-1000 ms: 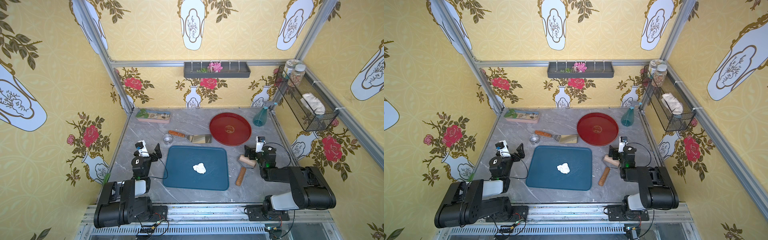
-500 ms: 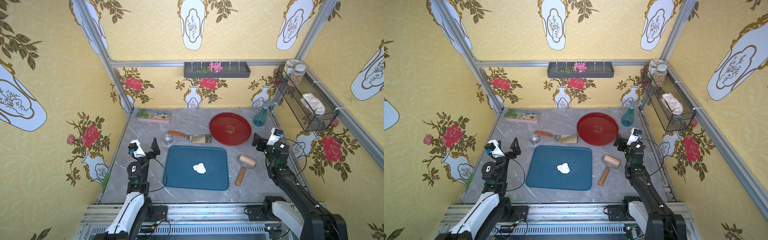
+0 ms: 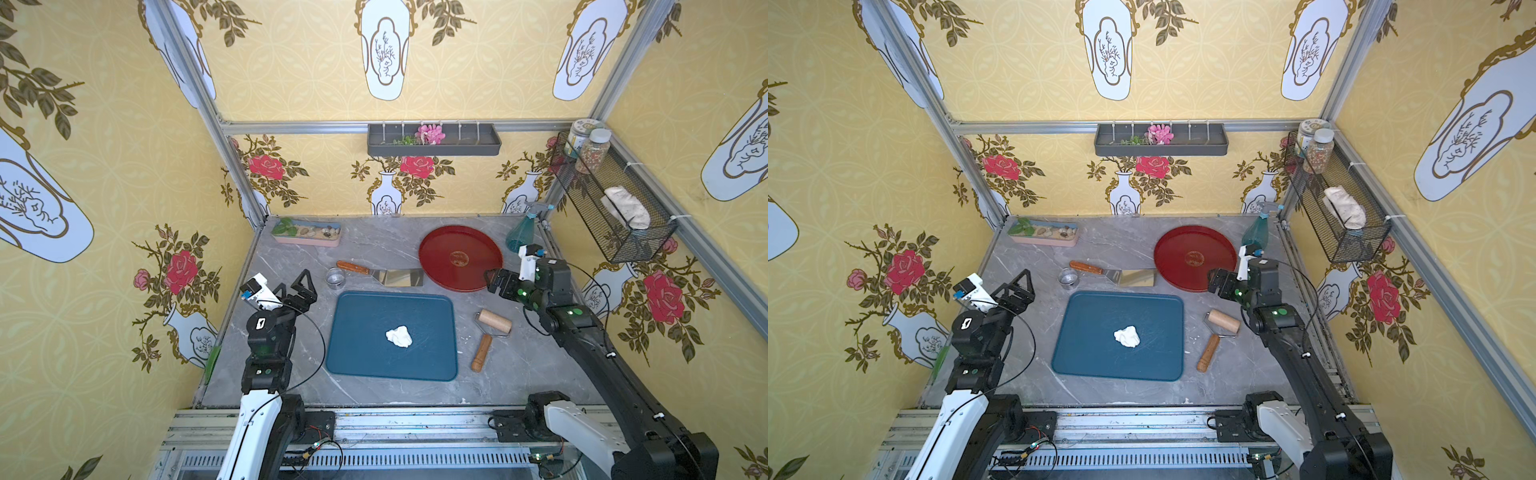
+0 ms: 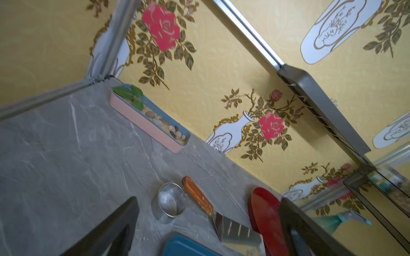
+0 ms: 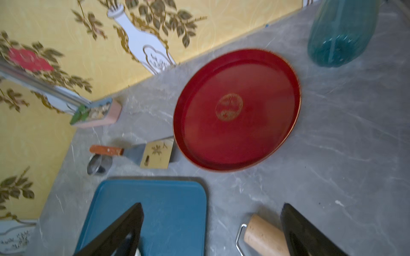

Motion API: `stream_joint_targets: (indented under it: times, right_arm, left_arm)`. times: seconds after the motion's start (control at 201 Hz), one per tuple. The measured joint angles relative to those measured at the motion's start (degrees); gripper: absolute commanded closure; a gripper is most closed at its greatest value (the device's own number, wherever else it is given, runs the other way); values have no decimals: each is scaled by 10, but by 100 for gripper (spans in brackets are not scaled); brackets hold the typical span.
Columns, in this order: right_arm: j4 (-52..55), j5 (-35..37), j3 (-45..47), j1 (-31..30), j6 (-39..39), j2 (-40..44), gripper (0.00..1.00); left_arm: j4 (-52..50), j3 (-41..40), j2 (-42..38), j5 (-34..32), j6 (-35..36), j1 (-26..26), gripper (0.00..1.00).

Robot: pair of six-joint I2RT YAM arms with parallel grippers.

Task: Roll out the dumpling wrappers from the dough
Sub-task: Pick up the rolling pin from the center of the board.

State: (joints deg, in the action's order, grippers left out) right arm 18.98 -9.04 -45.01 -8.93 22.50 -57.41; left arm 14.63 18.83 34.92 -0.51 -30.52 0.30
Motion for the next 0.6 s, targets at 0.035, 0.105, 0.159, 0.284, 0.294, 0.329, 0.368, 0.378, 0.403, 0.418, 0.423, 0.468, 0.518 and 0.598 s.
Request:
stream_joint_targets:
  times: [0.035,0.105,0.159,0.284,0.294,0.329,0.368,0.378,0.403,0.418,0.423,0.468,0.518,0.598]
  right_arm:
    - [21,12,-9,-23,3,-9,3]
    - [61,48,-24,-70,18,-30,3]
    - [94,76,-35,-105,33,-48,3]
    - [158,139,-50,-181,63,-73,3]
    - [164,144,-50,-188,67,-74,3]
    - [179,157,-50,-201,77,-74,3]
    - [193,170,-45,-210,90,-72,3]
    - [197,172,-43,-212,93,-70,3]
    - [203,177,-38,-214,99,-67,3]
    - [206,180,-34,-215,103,-64,3]
    - [209,182,-31,-215,106,-63,3]
    - [222,185,-19,-217,120,-54,3]
    - [234,189,-6,-217,134,-45,3]
    - [250,192,13,-218,156,-34,3]
  left_arm:
    - [-6,5,19,22,-4,-8,0]
    - [-14,11,51,51,-14,-37,0]
    - [-23,15,67,62,-15,-71,0]
    - [-26,31,97,58,-16,-162,0]
    - [-26,32,99,57,-16,-167,0]
    - [-25,39,111,53,-15,-189,0]
    - [-23,45,124,49,-14,-205,0]
    - [-22,47,129,47,-14,-210,0]
    - [-19,50,138,45,-13,-219,0]
    - [-18,51,143,43,-12,-224,0]
    - [-17,51,144,43,-11,-225,0]
    - [-9,55,160,42,-7,-240,0]
    - [3,55,176,44,2,-254,0]
    - [28,47,194,54,13,-268,0]
